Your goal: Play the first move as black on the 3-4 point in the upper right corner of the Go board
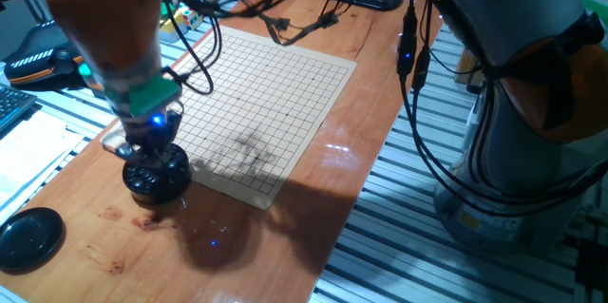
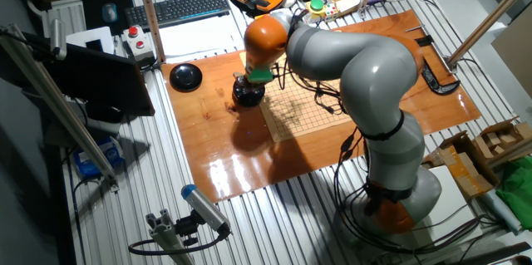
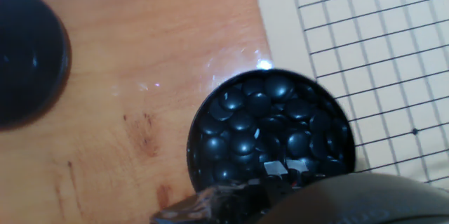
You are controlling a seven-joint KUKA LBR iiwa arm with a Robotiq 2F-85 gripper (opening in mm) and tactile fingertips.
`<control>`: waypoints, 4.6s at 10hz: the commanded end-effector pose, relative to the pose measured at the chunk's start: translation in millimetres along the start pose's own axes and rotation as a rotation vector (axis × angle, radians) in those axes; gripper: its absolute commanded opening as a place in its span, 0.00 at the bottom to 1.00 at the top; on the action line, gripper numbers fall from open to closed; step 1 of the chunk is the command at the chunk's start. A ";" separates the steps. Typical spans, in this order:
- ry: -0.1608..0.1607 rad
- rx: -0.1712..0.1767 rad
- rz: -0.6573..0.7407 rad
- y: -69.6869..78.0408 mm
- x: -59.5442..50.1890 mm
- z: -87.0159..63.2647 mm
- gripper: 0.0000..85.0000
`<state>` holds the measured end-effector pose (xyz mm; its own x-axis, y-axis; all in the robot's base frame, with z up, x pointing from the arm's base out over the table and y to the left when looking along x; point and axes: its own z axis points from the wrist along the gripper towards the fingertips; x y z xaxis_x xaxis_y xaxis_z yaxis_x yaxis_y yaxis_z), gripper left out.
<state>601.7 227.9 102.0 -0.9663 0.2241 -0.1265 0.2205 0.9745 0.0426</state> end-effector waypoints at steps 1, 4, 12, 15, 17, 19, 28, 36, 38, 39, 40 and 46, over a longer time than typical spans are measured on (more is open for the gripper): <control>0.004 -0.001 0.009 -2.4 -4.4 -7.2 0.01; 0.002 -0.005 0.049 -15.6 -16.0 -17.7 0.01; 0.008 0.019 0.123 -57.5 -39.5 -14.1 0.01; 0.022 0.005 0.154 -61.3 -40.6 -13.3 0.01; 0.023 0.003 0.153 -60.9 -40.7 -13.2 0.01; 0.028 -0.018 0.165 -60.9 -40.7 -13.2 0.01; 0.014 0.004 0.134 -61.0 -43.5 -12.3 0.01; 0.003 0.008 0.127 -74.7 -73.6 -4.8 0.01; 0.003 0.010 0.127 -77.1 -79.1 0.0 0.01; 0.003 0.010 0.122 -77.8 -80.5 1.2 0.01; 0.004 0.018 0.114 -77.8 -80.5 1.2 0.01; 0.032 -0.028 0.146 -77.8 -80.5 1.2 0.01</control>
<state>662.5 134.1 107.6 -0.9281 0.3622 -0.0857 0.3554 0.9308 0.0852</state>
